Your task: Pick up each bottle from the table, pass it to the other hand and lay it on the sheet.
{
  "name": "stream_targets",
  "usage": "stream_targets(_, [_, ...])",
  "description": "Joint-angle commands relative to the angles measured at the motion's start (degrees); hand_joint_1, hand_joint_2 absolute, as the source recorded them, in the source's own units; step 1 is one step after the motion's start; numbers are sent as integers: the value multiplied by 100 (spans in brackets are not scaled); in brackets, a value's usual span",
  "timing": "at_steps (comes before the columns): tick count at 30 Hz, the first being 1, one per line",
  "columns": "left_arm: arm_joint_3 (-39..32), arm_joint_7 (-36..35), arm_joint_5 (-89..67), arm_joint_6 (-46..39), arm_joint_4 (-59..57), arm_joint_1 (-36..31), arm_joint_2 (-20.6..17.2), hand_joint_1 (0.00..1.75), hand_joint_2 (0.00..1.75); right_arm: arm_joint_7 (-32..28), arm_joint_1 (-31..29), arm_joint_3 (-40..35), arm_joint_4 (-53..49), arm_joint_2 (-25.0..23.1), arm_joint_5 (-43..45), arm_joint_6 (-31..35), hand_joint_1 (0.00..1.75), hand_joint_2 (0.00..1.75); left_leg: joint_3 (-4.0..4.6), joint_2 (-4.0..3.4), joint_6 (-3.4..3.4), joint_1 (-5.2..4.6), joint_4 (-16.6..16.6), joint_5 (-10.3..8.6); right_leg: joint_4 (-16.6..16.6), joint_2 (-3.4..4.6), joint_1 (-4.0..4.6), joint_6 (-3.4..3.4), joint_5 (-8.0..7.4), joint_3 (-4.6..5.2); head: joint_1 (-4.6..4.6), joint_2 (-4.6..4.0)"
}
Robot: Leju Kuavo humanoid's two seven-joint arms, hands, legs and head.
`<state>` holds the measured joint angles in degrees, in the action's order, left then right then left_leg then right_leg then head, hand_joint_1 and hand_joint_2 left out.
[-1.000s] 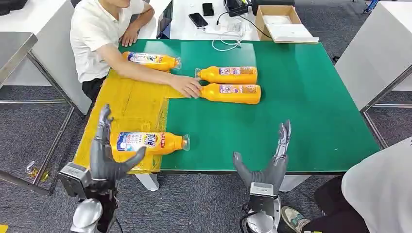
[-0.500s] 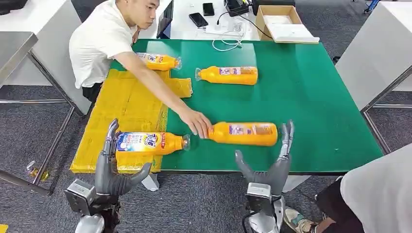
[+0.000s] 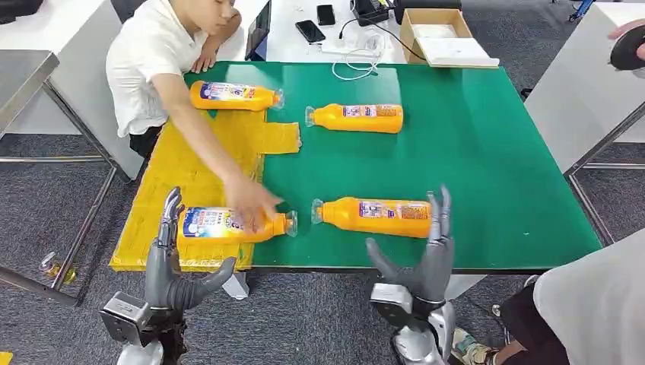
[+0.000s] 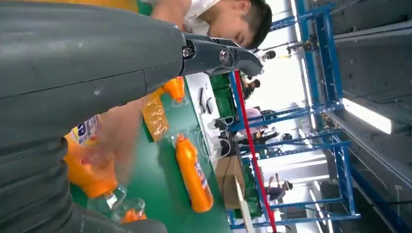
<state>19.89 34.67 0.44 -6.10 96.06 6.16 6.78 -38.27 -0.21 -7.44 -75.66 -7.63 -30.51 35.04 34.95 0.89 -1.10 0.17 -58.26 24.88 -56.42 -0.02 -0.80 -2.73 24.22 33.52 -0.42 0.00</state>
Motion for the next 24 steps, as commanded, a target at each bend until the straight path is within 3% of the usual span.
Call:
stream_targets(1, [75, -221, 142, -101, -632, -495, -44, 0, 175, 200, -1079, 898, 2448, 381, -1673, 496, 0, 175, -28, 1, 2, 1, 15, -3, 19, -6, 2, 6, -4, -32, 0, 0])
stream_targets(6, [24, -383, 199, -298, -706, -514, 2, 0, 175, 350, -1251, 762, 2855, 500, -1527, 496, 0, 175, -32, -2, 3, -1, 13, 0, 15, -4, 2, 9, -1, -36, -2, 0])
stream_targets(11, [-54, -587, 263, -502, -877, -469, -16, 0, 175, 794, -1205, 970, 3043, 551, -2573, 496, 0, 175, -32, -1, 5, -2, 12, 3, 12, -6, 1, 8, 4, -34, 0, 0])
stream_targets(18, [39, -717, 174, -541, -888, -488, -14, 0, 175, 1564, -1613, 1243, 3549, 701, -3025, 496, 0, 175, -20, -7, 3, -3, 4, 3, 5, 0, 0, 7, 1, -21, -2, 0])
stream_targets(24, [193, -848, 160, -431, -897, -542, -29, 0, 175, 2197, -2041, 1053, 4145, 936, -3432, 496, 0, 175, -21, -9, 3, -2, 4, 4, 8, 2, 0, 8, 1, -25, 0, 0])
